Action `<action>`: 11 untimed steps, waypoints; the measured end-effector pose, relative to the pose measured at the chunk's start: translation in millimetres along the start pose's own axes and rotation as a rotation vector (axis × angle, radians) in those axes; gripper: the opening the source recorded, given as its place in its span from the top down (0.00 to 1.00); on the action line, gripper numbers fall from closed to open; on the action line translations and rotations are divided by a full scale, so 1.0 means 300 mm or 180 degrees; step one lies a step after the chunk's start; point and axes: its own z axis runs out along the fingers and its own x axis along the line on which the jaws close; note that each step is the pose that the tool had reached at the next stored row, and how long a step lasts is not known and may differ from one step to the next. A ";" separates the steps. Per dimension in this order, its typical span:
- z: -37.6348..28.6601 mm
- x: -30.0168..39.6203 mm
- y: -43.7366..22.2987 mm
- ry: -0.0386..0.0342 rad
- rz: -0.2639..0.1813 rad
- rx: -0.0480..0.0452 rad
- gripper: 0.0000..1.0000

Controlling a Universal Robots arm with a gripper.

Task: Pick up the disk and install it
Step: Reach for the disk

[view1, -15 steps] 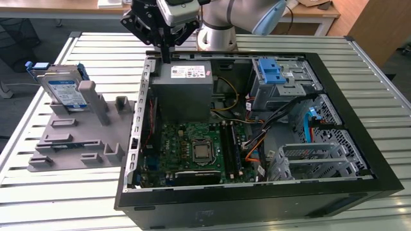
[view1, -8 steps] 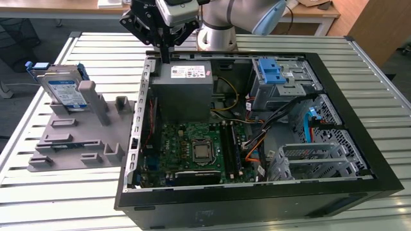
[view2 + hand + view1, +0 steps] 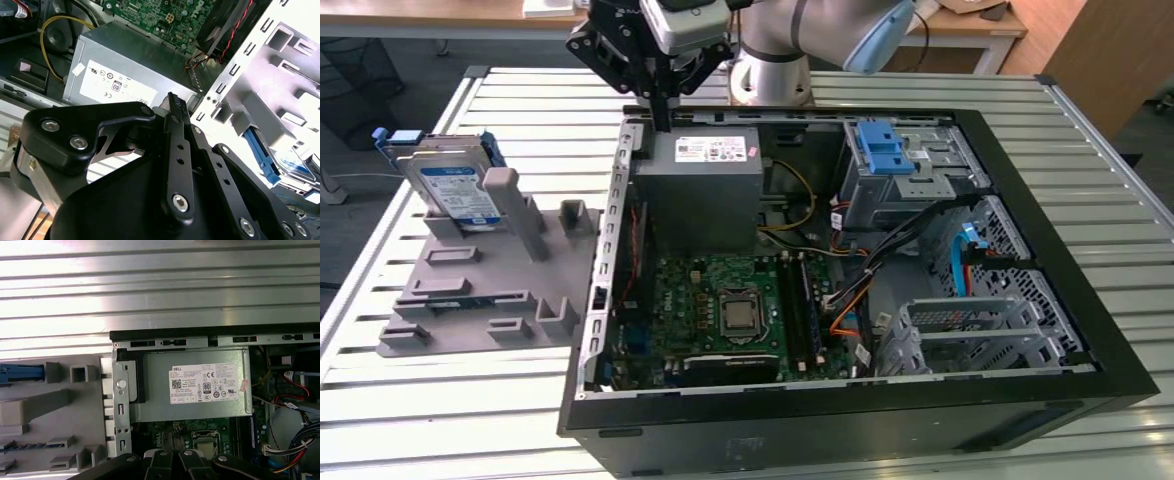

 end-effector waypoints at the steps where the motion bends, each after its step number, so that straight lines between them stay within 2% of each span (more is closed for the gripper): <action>1: 0.000 0.001 0.000 0.0000 0.0000 0.0000 0.89; 11: 0.000 0.008 -0.001 0.0000 0.0000 0.0000 0.89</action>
